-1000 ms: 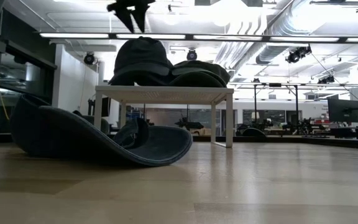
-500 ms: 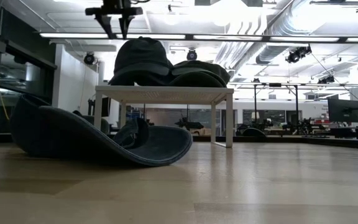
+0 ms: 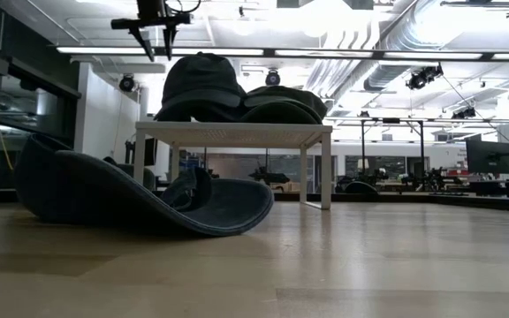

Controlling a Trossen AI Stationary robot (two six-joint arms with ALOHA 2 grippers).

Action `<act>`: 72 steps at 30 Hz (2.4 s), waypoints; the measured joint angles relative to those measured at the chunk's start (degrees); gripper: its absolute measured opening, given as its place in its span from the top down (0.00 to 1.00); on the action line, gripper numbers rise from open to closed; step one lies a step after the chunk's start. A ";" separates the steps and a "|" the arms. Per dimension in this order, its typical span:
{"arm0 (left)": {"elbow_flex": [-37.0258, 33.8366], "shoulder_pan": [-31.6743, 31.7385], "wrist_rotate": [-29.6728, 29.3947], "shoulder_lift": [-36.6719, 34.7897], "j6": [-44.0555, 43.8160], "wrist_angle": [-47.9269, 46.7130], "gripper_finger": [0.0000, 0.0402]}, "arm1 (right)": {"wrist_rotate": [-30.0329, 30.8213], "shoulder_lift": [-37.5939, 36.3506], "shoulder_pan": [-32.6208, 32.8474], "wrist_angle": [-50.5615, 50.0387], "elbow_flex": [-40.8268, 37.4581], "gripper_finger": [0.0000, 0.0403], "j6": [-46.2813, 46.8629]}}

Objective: Pick & Place hat
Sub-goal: Stack the gray cap on top of the other gray cap on the shelf

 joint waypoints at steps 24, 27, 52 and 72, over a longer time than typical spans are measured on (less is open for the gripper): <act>-14.75 -23.81 -7.80 -11.12 -17.65 -0.01 0.52 | -12.42 -0.15 -10.73 -4.64 0.00 0.55 -4.65; -24.22 -24.48 -9.99 -17.43 -24.60 -0.24 0.52 | -12.65 -0.15 -11.31 -5.78 0.00 0.55 -5.44; -79.83 -27.34 -13.97 -37.96 -66.83 28.51 0.52 | -14.24 -0.15 -12.23 -4.78 0.00 0.55 -6.01; -80.85 -6.91 -8.84 -35.87 -54.87 40.50 0.27 | -14.42 -0.15 -12.21 -6.11 0.00 0.55 -5.68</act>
